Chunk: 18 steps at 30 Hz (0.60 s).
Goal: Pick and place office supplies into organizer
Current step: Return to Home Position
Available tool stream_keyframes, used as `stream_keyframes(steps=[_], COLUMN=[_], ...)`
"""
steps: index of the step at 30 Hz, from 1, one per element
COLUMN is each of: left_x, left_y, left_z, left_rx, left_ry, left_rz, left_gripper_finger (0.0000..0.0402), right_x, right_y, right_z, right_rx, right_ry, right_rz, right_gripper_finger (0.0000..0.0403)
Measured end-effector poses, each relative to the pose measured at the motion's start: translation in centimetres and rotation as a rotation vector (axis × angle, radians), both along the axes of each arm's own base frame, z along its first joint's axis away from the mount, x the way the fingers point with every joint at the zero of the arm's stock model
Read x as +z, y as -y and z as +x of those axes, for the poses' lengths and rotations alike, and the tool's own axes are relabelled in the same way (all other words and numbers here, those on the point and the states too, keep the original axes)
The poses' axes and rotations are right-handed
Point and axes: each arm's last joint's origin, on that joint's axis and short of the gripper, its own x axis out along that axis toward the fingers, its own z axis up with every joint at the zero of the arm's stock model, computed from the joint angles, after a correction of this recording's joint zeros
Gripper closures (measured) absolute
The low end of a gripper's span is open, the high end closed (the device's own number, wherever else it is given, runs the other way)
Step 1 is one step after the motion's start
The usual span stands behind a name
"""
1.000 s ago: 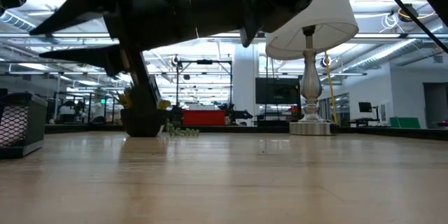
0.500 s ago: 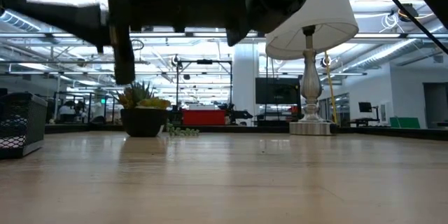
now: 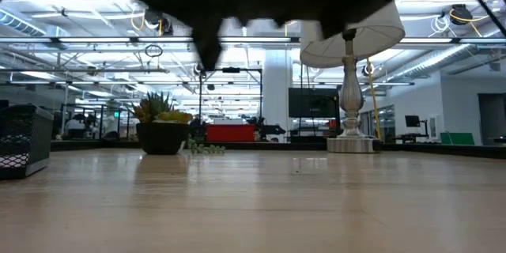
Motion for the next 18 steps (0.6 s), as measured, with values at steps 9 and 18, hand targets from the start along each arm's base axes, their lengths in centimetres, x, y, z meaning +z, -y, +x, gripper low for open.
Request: stream_keyframes(steps=[9, 18], left_x=[0.9, -0.6], left_y=[-2.2, -5.9], left_z=[2.6, 2.7], left_rx=[-0.089, -0.167], left_ry=[0.066, 0.1], left_rz=[0.076, 0.128], left_gripper_finger=[0.0227, 0.0227], right_x=[2.5, 1.2], right_y=[2.9, 4.7], right_z=[-12.6, -24.6], right_rx=[-0.269, -0.21], right_ry=[0.059, 0.282], right_rz=[-0.16, -0.025], right_gripper_finger=[0.0312, 0.0312])
